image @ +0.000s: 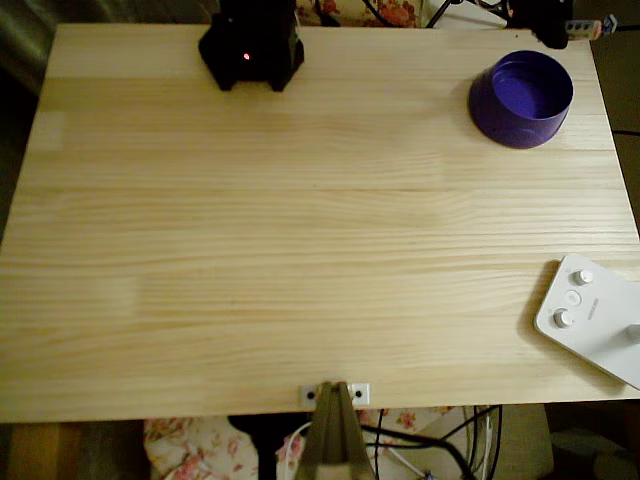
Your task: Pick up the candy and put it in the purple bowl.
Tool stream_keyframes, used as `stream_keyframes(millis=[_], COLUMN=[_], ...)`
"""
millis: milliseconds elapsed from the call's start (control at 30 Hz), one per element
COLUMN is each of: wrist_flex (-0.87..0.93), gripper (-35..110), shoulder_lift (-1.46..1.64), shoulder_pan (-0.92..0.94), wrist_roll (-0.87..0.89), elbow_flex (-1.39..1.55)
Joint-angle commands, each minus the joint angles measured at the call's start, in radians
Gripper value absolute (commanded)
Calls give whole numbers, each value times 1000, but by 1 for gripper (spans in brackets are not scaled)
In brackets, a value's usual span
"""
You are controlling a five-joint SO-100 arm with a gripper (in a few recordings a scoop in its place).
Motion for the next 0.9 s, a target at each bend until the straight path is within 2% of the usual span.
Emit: stream_keyframes(millis=[0, 600, 867], wrist_flex=[-34, -34, -23], gripper=[5, 17, 17], shoulder_lift=[40, 41, 72], shoulder_pan=[-5, 31, 46], wrist_roll=[0, -41, -46], elbow_flex=[-83, -66, -66])
